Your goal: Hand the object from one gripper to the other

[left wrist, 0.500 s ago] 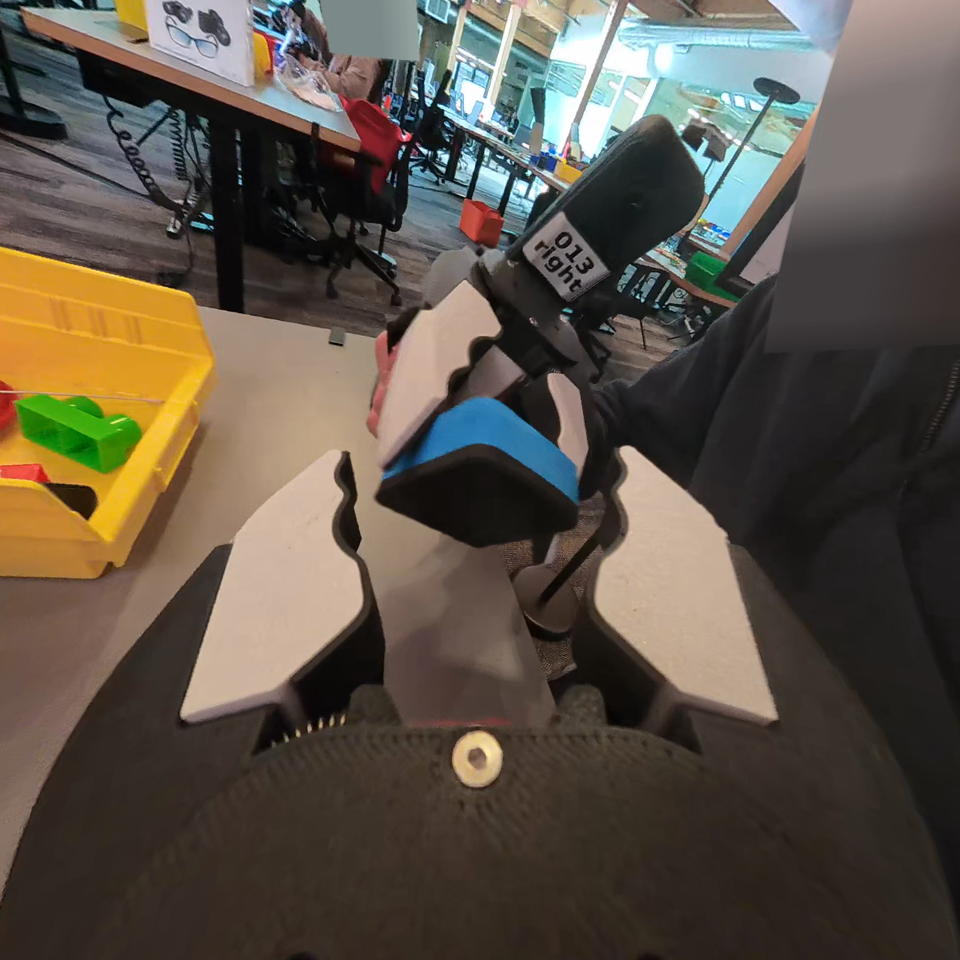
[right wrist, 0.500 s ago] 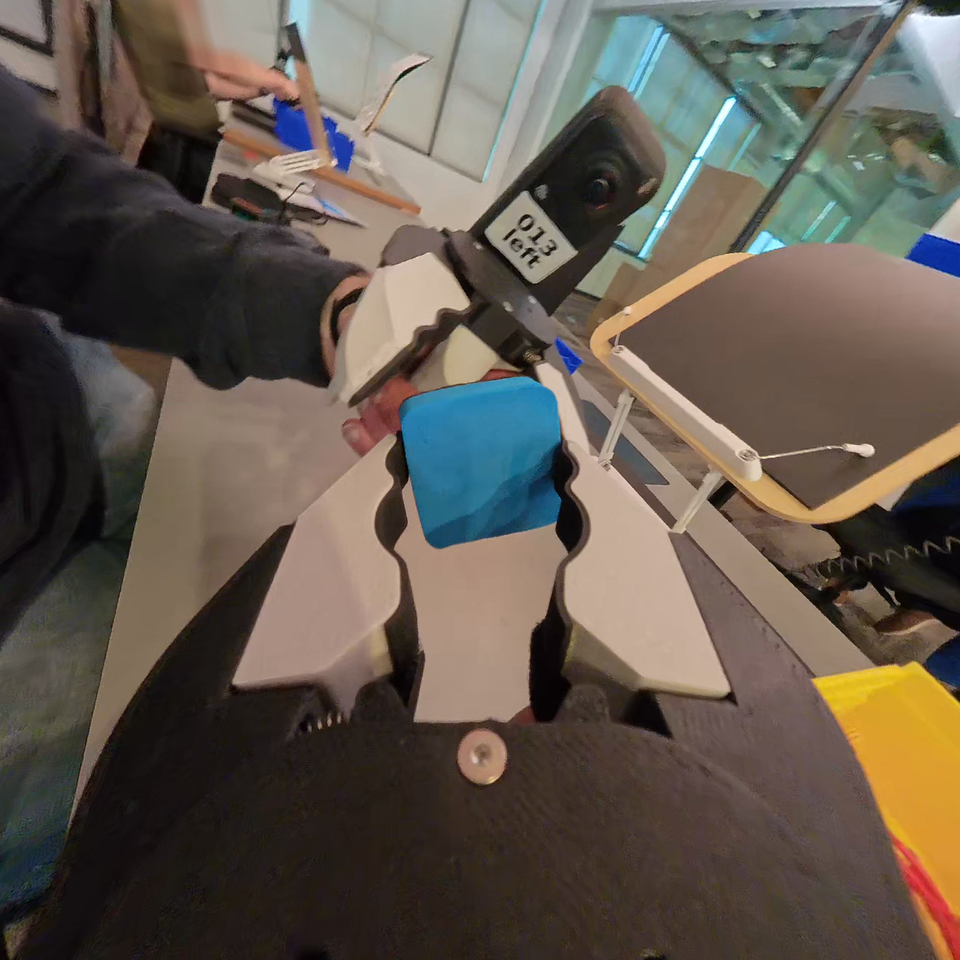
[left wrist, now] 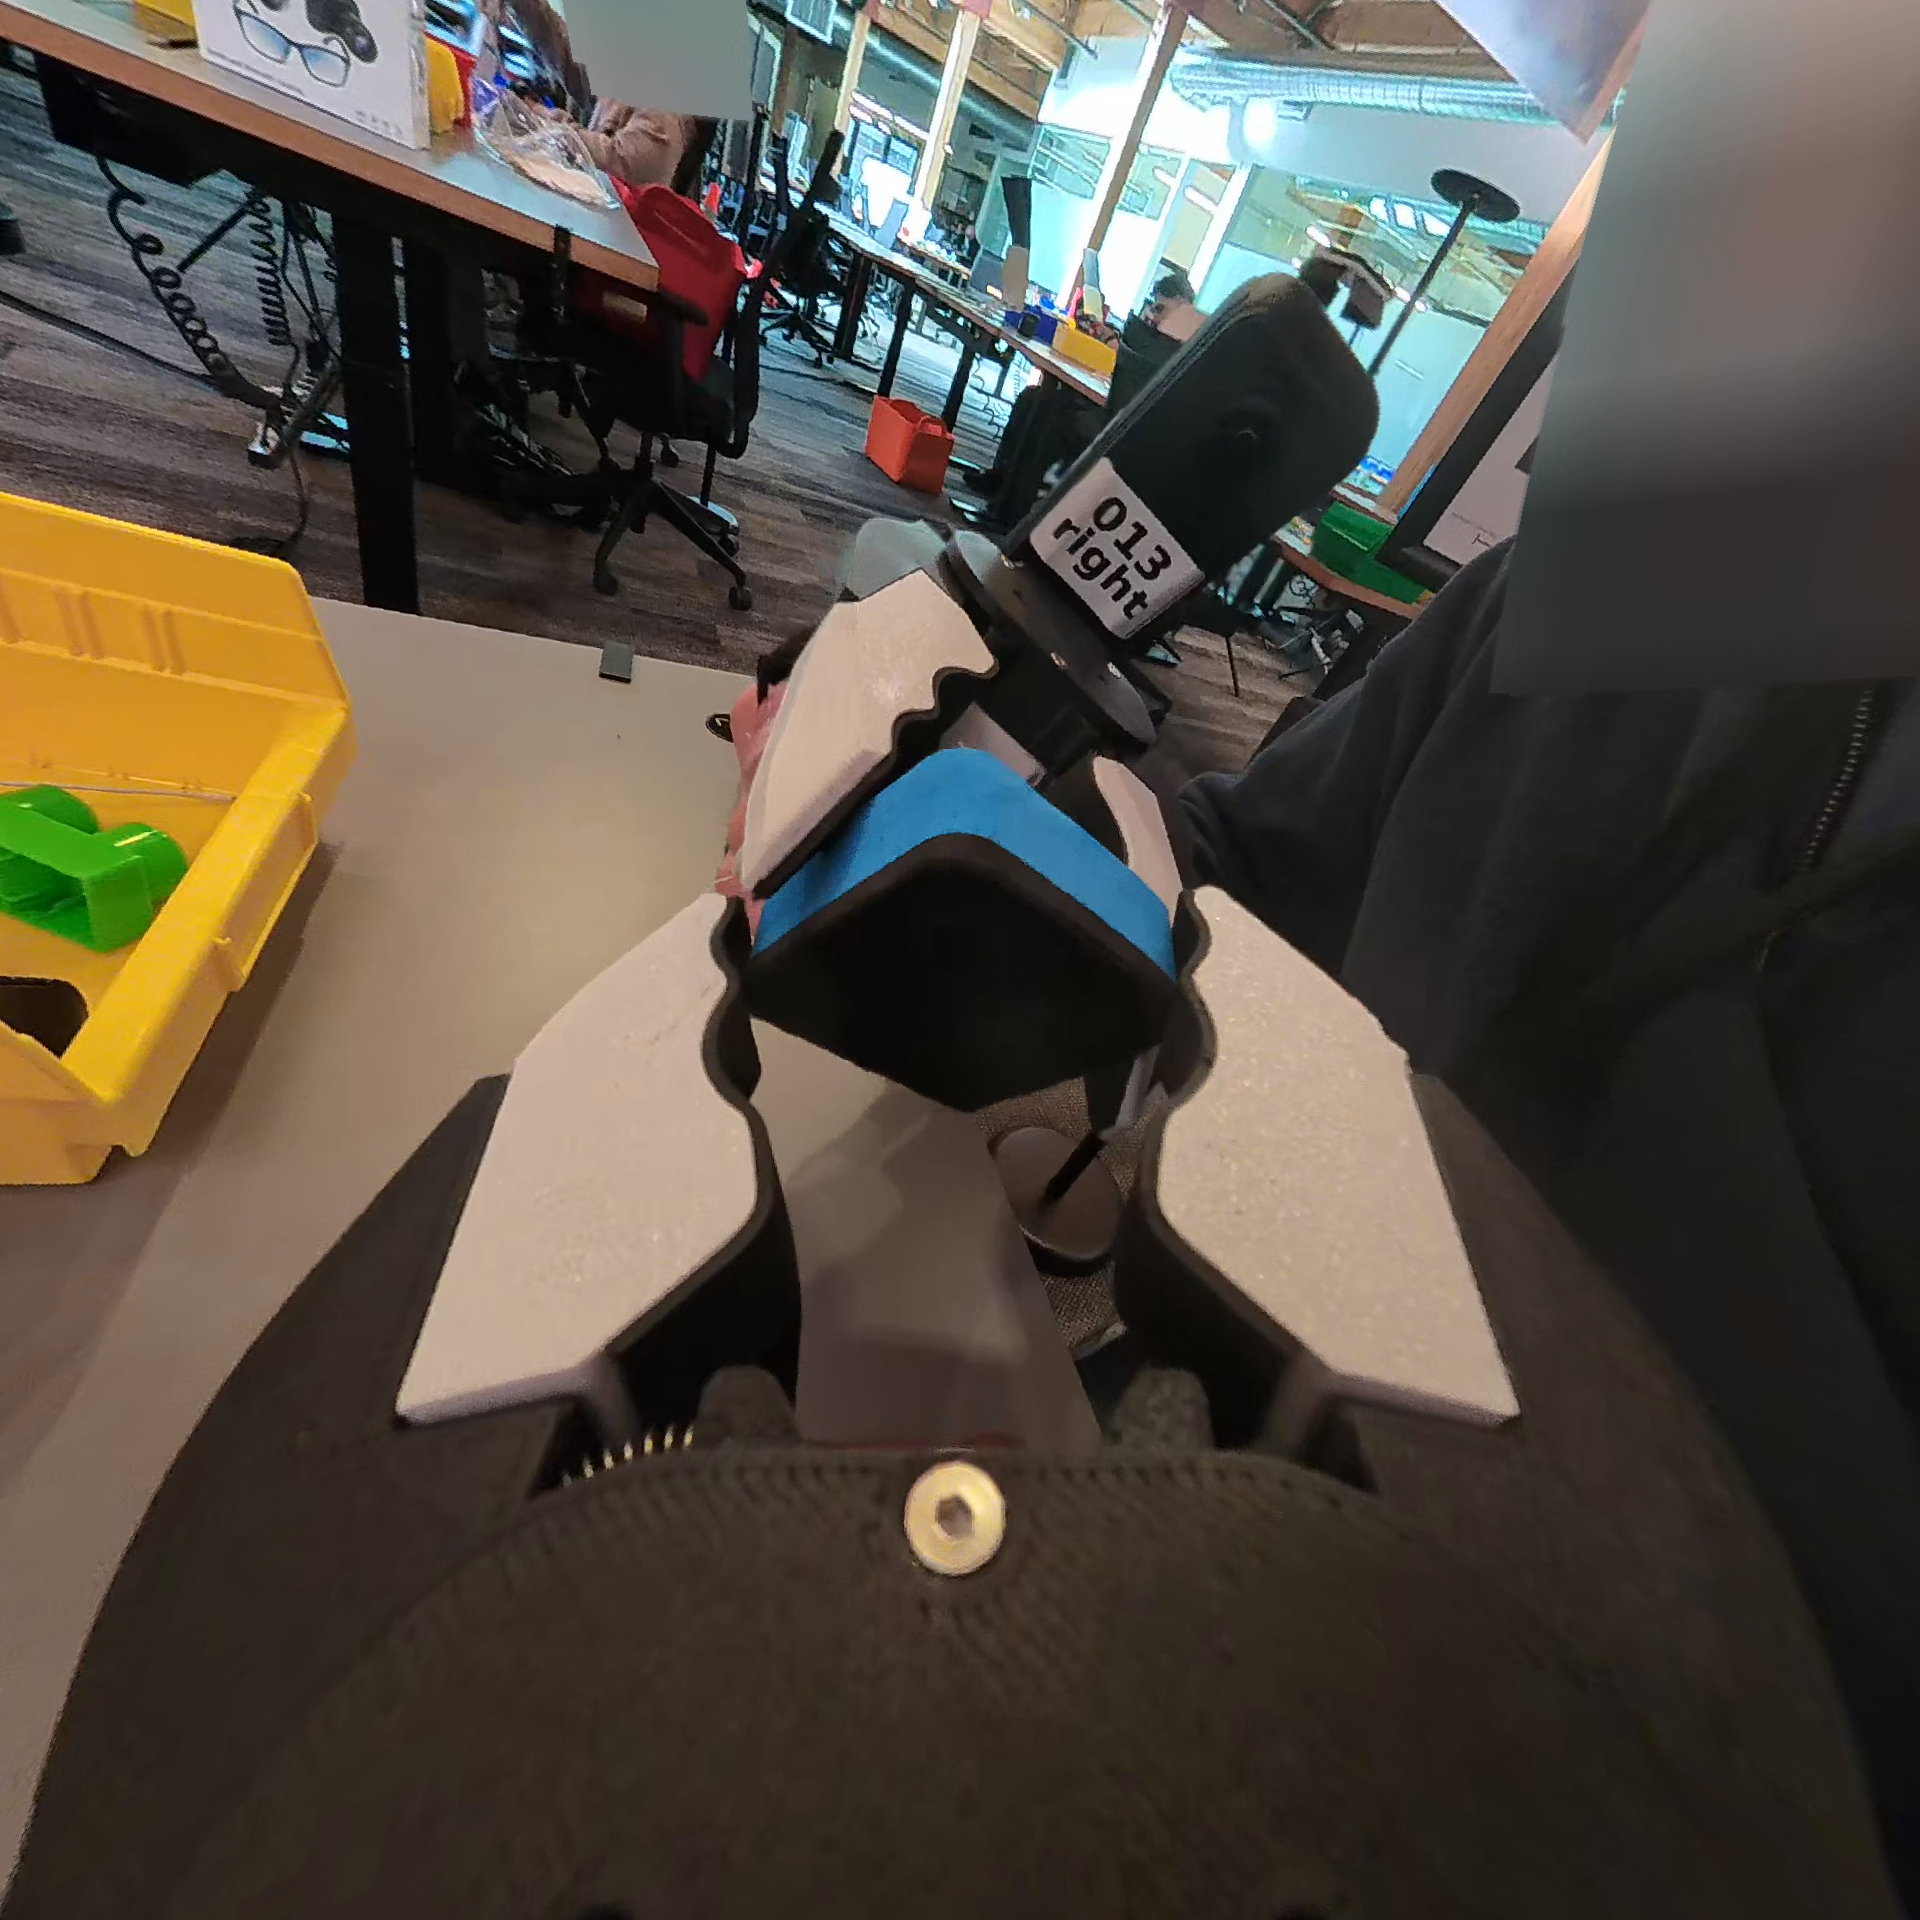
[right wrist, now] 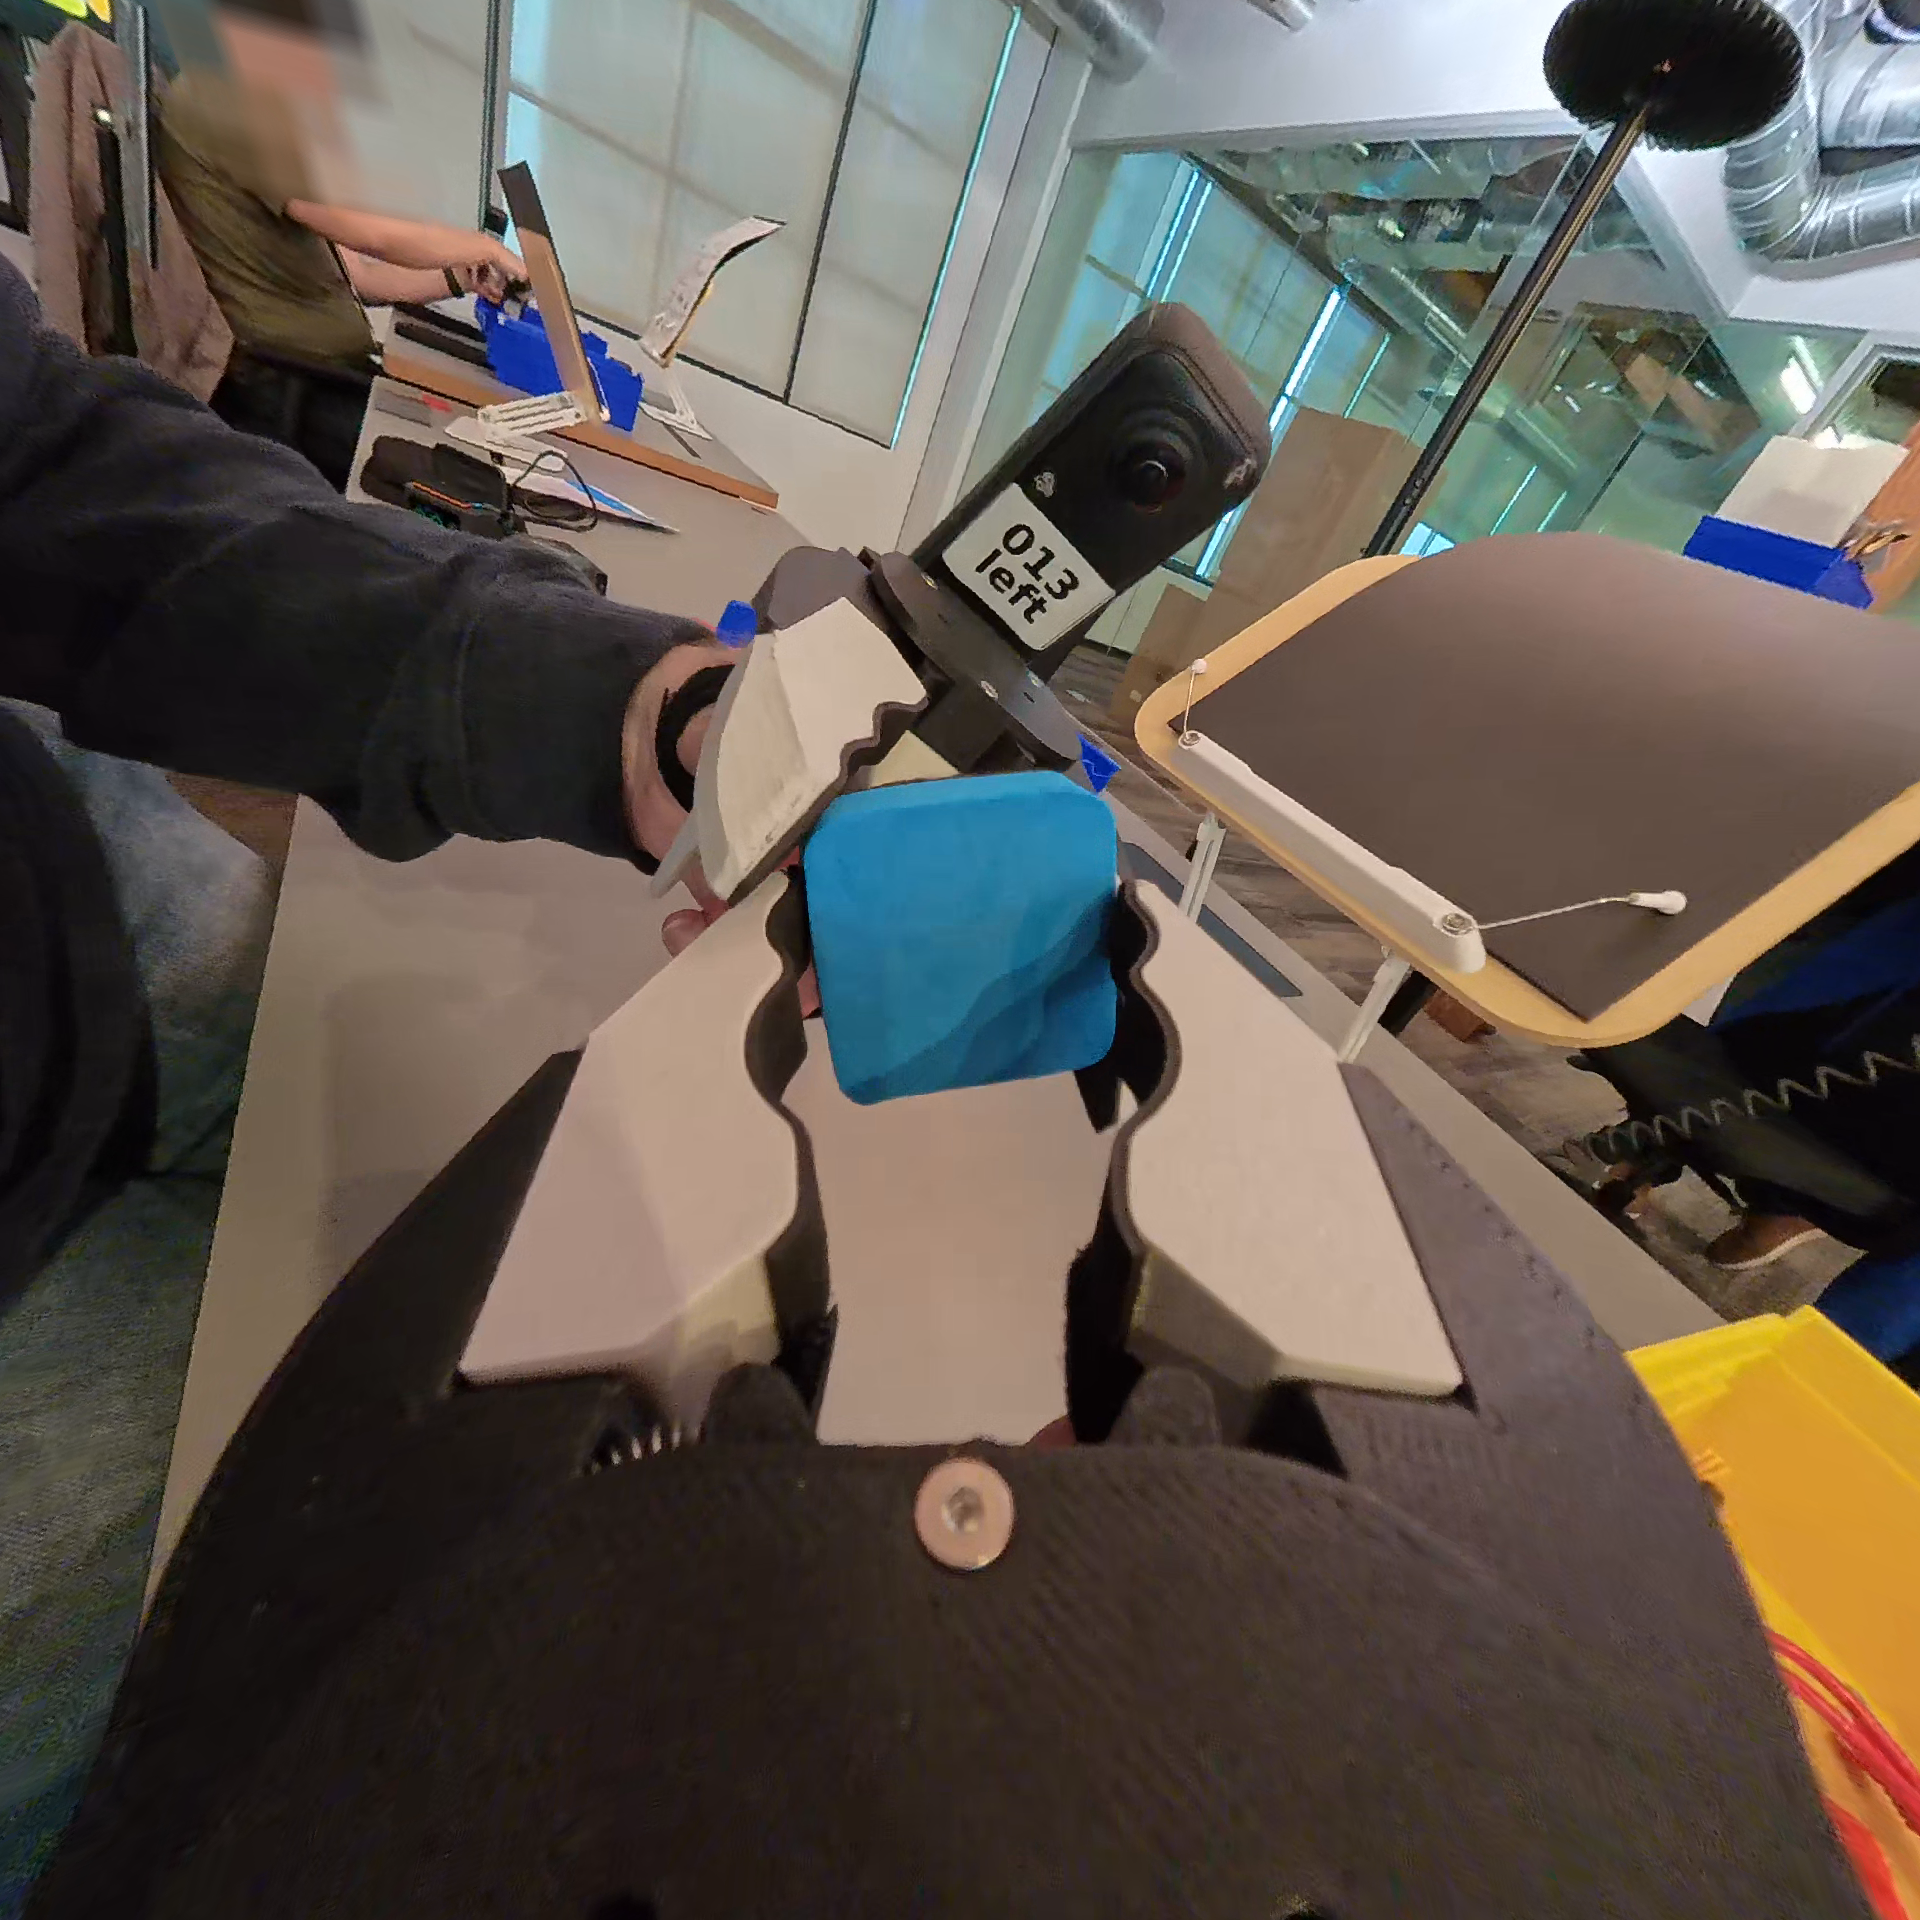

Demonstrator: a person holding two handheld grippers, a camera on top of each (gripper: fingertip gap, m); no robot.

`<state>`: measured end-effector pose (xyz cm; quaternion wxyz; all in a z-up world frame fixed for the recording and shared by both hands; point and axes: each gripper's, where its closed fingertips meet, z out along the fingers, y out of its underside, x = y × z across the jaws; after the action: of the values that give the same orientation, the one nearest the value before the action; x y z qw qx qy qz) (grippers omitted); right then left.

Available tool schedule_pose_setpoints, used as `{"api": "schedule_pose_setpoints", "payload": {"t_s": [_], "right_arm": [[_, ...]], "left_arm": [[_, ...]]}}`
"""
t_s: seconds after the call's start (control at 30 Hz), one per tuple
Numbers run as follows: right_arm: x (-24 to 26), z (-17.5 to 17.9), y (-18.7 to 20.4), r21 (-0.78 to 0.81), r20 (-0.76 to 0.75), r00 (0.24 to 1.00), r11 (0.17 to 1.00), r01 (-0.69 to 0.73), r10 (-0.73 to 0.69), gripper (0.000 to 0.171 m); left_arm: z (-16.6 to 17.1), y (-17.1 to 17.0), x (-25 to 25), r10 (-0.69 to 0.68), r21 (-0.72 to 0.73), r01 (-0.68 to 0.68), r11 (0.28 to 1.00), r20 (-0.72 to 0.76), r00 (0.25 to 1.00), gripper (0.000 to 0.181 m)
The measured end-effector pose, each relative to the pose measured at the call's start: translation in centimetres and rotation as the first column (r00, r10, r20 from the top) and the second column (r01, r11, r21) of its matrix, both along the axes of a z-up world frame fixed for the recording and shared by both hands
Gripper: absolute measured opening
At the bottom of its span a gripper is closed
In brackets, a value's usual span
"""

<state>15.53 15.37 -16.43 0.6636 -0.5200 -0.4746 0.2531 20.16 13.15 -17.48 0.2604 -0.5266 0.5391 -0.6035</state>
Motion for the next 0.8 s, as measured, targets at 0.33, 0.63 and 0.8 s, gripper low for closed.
{"api": "schedule_pose_setpoints", "payload": {"t_s": [0.33, 0.63, 0.8], "right_arm": [[1.8, -0.2, -0.6, 0.352, 0.432, 0.894, 0.935, -0.046, -0.119, 0.105], [-0.3, -1.8, 0.1, 0.485, 0.602, 0.758, 0.869, -0.097, -0.252, 0.088], [-0.4, -2.1, 0.3, 0.47, 0.59, 0.768, 0.88, -0.073, -0.251, 0.072]], "left_arm": [[-0.5, -1.2, -1.2, -0.183, -0.065, 0.177, 0.982, -0.112, 0.977, 0.076], [-0.3, -2.1, -1.0, -0.288, -0.212, 0.277, 0.937, -0.024, 0.957, 0.076], [-0.6, -2.3, -1.0, -0.291, -0.234, 0.281, 0.931, -0.009, 0.957, 0.076]]}}
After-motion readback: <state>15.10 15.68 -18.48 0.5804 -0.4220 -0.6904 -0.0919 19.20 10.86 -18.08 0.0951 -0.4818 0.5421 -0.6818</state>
